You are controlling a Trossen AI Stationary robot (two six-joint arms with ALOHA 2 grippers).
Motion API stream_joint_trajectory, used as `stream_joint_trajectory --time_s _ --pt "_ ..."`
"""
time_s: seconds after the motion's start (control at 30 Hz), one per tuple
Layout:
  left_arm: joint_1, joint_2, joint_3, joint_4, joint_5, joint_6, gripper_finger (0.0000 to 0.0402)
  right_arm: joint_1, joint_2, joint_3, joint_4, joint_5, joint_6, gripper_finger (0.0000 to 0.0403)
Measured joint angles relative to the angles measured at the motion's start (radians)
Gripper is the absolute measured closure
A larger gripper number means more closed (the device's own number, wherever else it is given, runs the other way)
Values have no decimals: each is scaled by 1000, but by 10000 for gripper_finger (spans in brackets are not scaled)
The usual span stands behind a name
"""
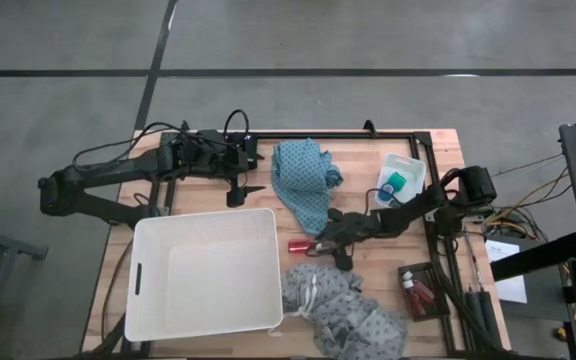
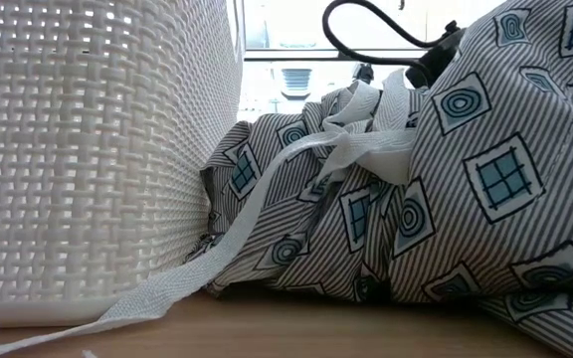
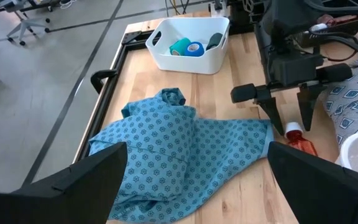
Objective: Pick & Place Medicine items
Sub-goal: Put the red medicine bottle into the black bin
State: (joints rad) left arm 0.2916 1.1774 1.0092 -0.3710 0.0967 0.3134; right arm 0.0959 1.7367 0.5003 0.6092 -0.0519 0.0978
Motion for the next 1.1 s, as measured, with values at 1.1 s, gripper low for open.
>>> stream_joint_trajectory --time_s 1.1 --pt "0 0 0 -1 0 0 9 -11 -140 -1 -30 0 -26 275"
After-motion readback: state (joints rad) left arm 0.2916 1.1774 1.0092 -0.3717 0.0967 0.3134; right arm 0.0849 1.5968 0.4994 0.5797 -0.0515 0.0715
